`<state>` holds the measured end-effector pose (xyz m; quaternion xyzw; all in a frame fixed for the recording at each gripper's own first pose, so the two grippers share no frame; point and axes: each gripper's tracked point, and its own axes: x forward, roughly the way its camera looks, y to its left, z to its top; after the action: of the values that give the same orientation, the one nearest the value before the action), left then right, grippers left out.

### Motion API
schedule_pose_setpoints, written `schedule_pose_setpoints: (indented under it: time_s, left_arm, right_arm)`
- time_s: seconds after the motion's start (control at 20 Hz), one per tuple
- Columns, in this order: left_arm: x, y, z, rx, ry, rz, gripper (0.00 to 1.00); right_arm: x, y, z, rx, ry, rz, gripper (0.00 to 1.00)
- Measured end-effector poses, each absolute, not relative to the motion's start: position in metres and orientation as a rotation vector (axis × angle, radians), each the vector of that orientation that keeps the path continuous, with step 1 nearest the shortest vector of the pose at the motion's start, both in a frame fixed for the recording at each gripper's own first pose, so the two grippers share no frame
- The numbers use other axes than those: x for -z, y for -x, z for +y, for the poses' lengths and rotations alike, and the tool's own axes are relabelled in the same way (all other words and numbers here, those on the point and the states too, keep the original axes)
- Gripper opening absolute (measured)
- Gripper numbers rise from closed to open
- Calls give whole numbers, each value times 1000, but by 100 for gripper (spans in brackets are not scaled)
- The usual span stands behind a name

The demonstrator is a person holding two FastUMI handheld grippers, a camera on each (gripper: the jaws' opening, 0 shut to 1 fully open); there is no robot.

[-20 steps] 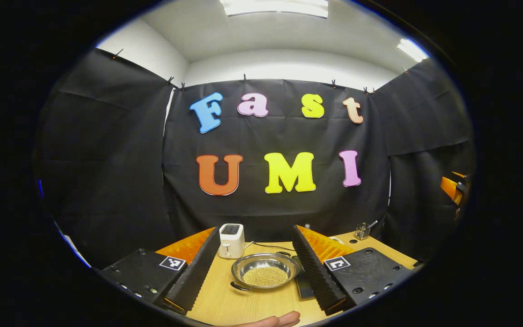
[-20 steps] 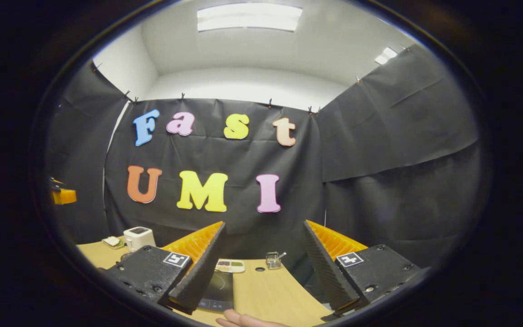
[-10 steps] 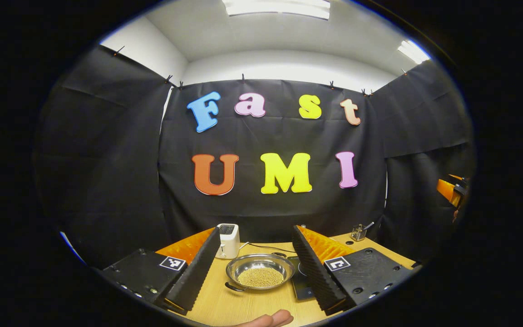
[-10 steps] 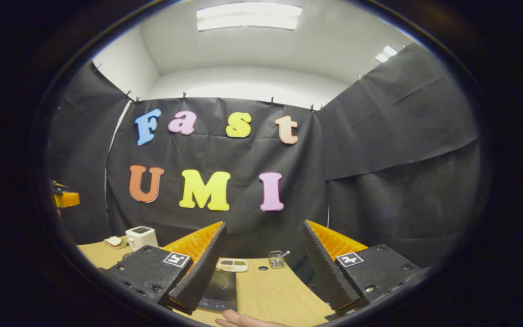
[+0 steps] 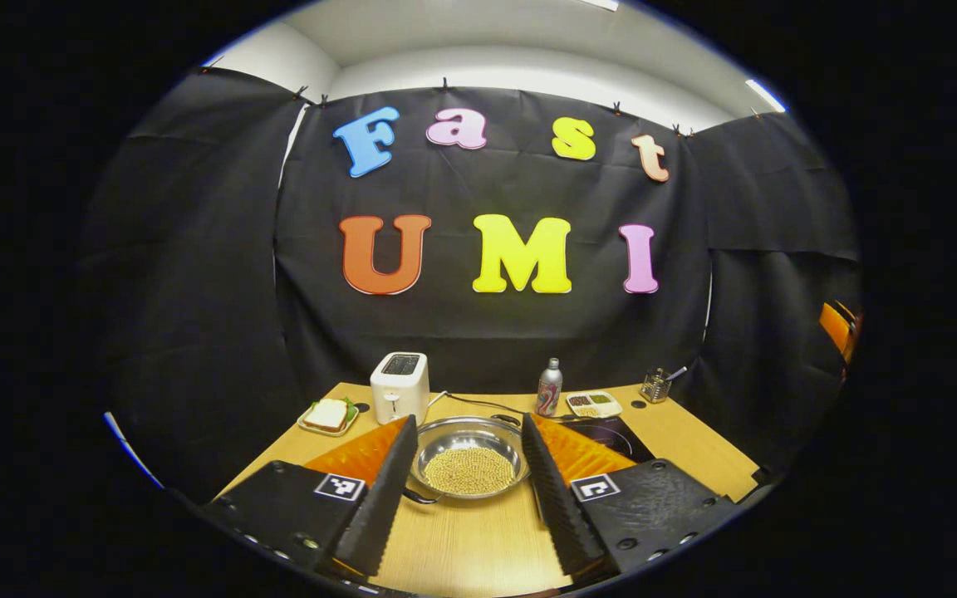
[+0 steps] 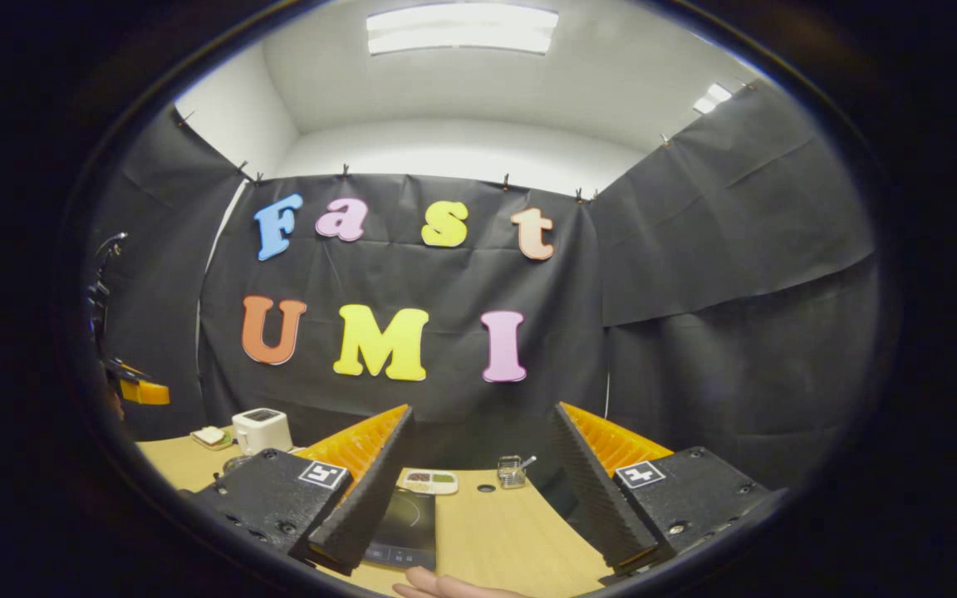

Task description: First push the handle of the pot to place it horizontally, then grasp the pot with both hands and set it on the induction cooktop.

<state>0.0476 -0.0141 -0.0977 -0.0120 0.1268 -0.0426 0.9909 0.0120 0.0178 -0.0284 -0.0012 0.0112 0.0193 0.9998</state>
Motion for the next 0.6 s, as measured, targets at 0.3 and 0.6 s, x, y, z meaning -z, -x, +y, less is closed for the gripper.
schedule_pose_setpoints:
  time_s: [0.3,0.6]
  left_arm:
    - [147,-66,-11,53,20,384,3]
    - [211,-81,-10,39,15,579,4]
  right_arm:
    - [41,-17,18,-37,7,48,100]
    - [51,-22,22,-46,18,66,100]
